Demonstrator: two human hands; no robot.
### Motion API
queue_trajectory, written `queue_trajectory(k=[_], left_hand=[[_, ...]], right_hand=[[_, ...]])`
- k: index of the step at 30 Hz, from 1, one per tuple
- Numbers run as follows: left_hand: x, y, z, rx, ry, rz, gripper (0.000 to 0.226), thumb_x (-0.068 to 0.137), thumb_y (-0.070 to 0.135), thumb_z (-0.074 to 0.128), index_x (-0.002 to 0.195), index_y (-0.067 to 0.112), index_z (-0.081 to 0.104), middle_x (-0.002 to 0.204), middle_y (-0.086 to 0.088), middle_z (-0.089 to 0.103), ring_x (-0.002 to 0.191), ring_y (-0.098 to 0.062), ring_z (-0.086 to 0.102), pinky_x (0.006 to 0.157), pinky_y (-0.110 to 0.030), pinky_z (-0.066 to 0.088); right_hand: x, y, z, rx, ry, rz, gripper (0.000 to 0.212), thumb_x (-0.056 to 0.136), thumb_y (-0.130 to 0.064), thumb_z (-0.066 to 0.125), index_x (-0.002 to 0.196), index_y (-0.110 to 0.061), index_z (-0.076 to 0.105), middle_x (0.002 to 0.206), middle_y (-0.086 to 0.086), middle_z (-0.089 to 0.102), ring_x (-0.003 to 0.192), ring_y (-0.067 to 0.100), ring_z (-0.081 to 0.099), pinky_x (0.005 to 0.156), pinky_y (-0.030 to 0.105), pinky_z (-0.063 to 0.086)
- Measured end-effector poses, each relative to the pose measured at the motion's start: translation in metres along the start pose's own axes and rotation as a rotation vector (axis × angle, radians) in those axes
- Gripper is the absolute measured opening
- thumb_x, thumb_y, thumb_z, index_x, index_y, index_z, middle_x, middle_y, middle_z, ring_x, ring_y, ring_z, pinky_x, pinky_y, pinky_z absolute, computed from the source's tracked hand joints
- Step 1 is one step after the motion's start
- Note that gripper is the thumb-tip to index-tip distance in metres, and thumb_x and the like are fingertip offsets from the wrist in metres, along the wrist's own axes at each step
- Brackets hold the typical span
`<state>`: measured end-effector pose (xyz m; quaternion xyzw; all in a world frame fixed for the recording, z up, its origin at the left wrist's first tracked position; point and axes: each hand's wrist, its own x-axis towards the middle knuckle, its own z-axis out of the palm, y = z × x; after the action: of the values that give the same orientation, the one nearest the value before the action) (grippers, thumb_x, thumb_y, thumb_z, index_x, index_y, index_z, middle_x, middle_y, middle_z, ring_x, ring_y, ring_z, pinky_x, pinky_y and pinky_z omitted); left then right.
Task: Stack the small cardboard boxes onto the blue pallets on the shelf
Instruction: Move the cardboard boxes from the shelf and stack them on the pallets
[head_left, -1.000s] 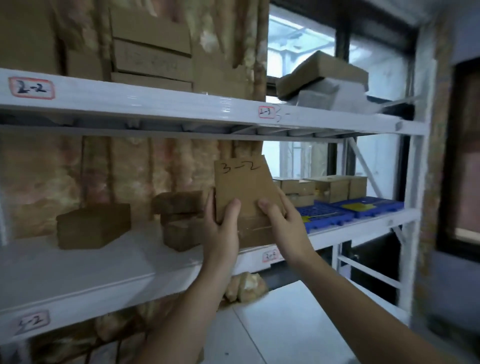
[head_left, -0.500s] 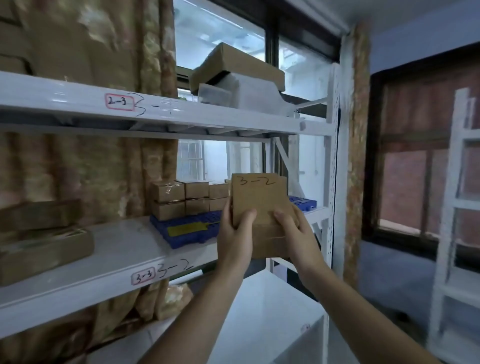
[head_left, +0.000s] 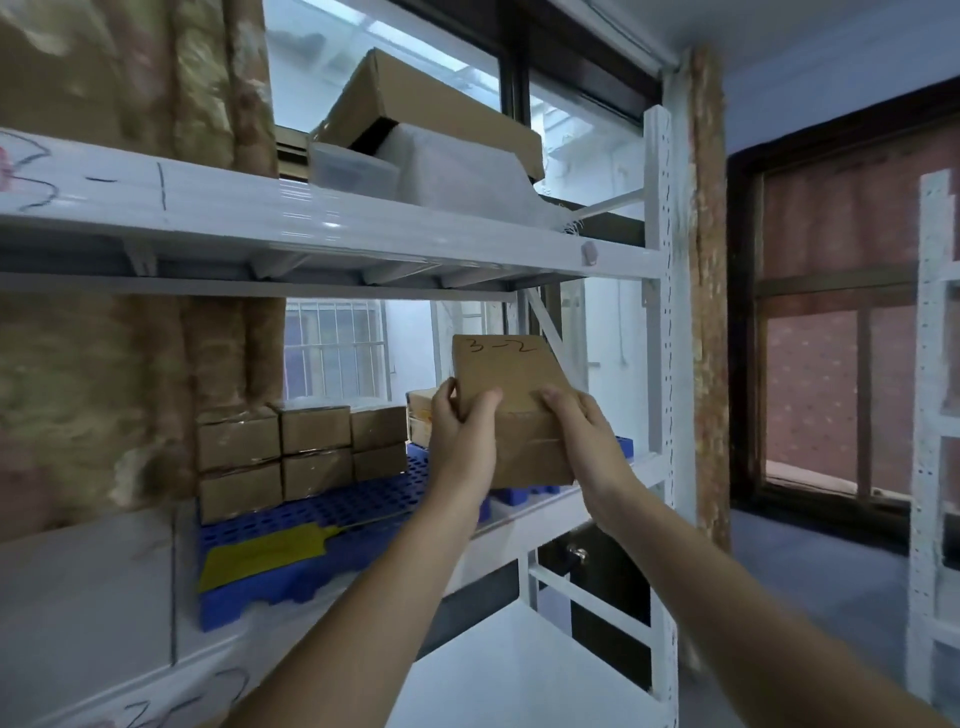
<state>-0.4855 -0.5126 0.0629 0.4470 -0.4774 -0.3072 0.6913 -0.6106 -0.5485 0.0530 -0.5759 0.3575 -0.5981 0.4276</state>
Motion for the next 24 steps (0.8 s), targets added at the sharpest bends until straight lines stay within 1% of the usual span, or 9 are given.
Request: queue_trajectory(k=[2,4,7,12,15,17,19,22,24], left_hand=[[0.023,-0.003,0.007,0.012,0.013,-0.003,0.041,0.096,0.044,0.058,0.136,0.039,0.049,0.117,0.006,0.067,0.1,-0.019,0.067,0.072,-0.034,0.054],[0.046,-0.005,0.013,0.055,0.032,0.001,0.05,0.089,0.052,0.058,0.137,0.039,0.049,0.119,0.006,0.067,0.102,-0.021,0.067,0.082,-0.041,0.058],[0.078,-0.008,0.02,0.123,0.059,-0.002,0.068,0.078,0.064,0.054,0.141,0.041,0.045,0.123,0.005,0.065,0.105,-0.024,0.066,0.093,-0.052,0.057],[0.125,-0.013,0.037,0.131,0.135,0.0,0.045,0.097,0.053,0.054,0.138,0.035,0.048,0.12,0.0,0.065,0.101,-0.025,0.067,0.081,-0.043,0.06],[0.149,-0.015,0.049,0.127,0.198,-0.012,0.044,0.099,0.051,0.053,0.138,0.032,0.051,0.119,-0.003,0.067,0.099,-0.026,0.068,0.072,-0.039,0.058],[0.162,-0.018,0.055,0.127,0.24,-0.016,0.043,0.098,0.051,0.053,0.136,0.03,0.054,0.117,-0.005,0.068,0.098,-0.026,0.07,0.065,-0.035,0.055],[0.175,-0.02,0.058,0.139,0.277,-0.013,0.044,0.096,0.052,0.054,0.133,0.028,0.056,0.117,-0.007,0.07,0.098,-0.028,0.07,0.069,-0.037,0.057],[0.191,-0.019,0.058,0.156,0.327,-0.017,0.045,0.093,0.055,0.055,0.129,0.028,0.059,0.116,-0.007,0.071,0.1,-0.028,0.07,0.083,-0.045,0.06],[0.2,-0.018,0.057,0.149,0.342,-0.026,0.043,0.093,0.055,0.055,0.125,0.027,0.062,0.112,-0.008,0.073,0.096,-0.028,0.072,0.075,-0.04,0.06]], right_hand=[[0.027,0.002,0.0,0.011,-0.021,0.004,0.041,0.091,-0.057,0.058,0.123,-0.03,0.057,0.117,0.001,0.065,0.104,0.019,0.065,0.078,0.035,0.055],[0.053,0.004,0.002,0.023,-0.043,0.022,0.047,0.086,-0.06,0.06,0.123,-0.032,0.06,0.121,0.002,0.065,0.106,0.021,0.065,0.083,0.039,0.056],[0.087,0.006,0.004,0.068,-0.109,0.036,0.034,0.089,-0.055,0.059,0.116,-0.036,0.064,0.118,0.003,0.065,0.102,0.022,0.065,0.069,0.033,0.055],[0.15,0.013,0.005,0.083,-0.193,0.022,0.031,0.09,-0.053,0.059,0.108,-0.03,0.07,0.109,0.005,0.072,0.098,0.024,0.068,0.074,0.036,0.055],[0.189,0.016,0.006,0.082,-0.262,0.011,0.032,0.092,-0.051,0.058,0.109,-0.026,0.07,0.106,0.006,0.073,0.097,0.025,0.07,0.076,0.038,0.059],[0.213,0.018,0.009,0.067,-0.322,-0.003,0.037,0.091,-0.053,0.057,0.114,-0.026,0.069,0.108,0.005,0.073,0.1,0.025,0.069,0.089,0.044,0.058],[0.234,0.02,0.013,0.04,-0.376,-0.001,0.045,0.089,-0.058,0.056,0.119,-0.026,0.065,0.111,0.003,0.071,0.103,0.024,0.068,0.097,0.048,0.054],[0.256,0.021,0.022,0.031,-0.435,-0.003,0.052,0.088,-0.061,0.055,0.124,-0.024,0.059,0.113,0.002,0.069,0.103,0.022,0.066,0.095,0.043,0.054],[0.268,0.021,0.028,0.02,-0.478,-0.022,0.052,0.09,-0.06,0.052,0.123,-0.022,0.061,0.114,0.004,0.069,0.102,0.022,0.066,0.091,0.04,0.053]])
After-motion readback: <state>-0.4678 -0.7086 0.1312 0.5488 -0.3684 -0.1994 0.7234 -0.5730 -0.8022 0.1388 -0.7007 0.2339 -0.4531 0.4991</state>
